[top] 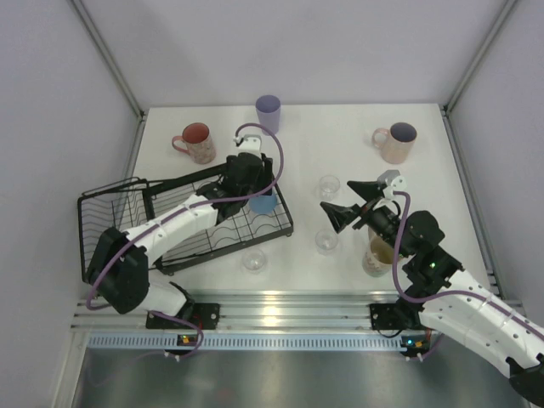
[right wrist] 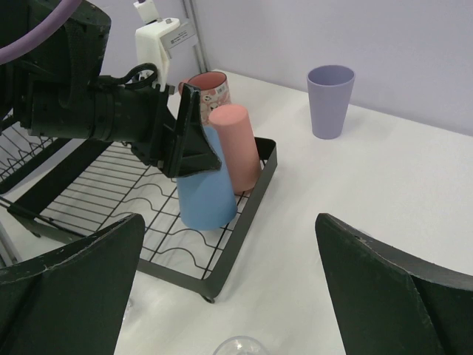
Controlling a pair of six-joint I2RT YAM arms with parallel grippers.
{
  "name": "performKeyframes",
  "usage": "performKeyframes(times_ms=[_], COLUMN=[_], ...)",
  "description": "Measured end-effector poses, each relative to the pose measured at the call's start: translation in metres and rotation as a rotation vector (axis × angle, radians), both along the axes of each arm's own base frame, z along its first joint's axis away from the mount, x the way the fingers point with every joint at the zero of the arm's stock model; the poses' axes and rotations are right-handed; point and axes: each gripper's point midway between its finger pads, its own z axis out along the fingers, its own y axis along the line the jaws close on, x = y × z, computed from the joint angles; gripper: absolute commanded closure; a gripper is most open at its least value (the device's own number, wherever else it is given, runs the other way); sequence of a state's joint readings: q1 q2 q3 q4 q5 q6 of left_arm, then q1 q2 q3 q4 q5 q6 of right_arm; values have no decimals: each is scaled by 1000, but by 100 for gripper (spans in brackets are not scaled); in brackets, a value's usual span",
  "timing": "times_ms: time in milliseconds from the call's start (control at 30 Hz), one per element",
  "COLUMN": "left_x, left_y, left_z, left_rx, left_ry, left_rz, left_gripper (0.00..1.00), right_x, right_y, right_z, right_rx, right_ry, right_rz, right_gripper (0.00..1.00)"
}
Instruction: Load the cups into the dish rack
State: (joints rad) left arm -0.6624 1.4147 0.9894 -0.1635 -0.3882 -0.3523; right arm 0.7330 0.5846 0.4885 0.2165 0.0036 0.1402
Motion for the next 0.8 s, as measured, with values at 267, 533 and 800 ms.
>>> performKeyframes(times_ms=[267, 533, 800], left_x=[13, 17, 16], left_y=[-4, -6, -6], left_z=[-13, -13, -14], left_rx=[21, 39, 54], left_ry=[-15, -41, -49], left_rz=[18, 26, 23], left_gripper=[97, 46, 29], right_x=[0, 0, 2], right_y=[0, 0, 1], right_z=[-2, -3, -7], right_rx=[-4, -9, -20], right_ry=[3, 0, 9], right_rz=[-1, -1, -1], right_gripper=[1, 1, 1])
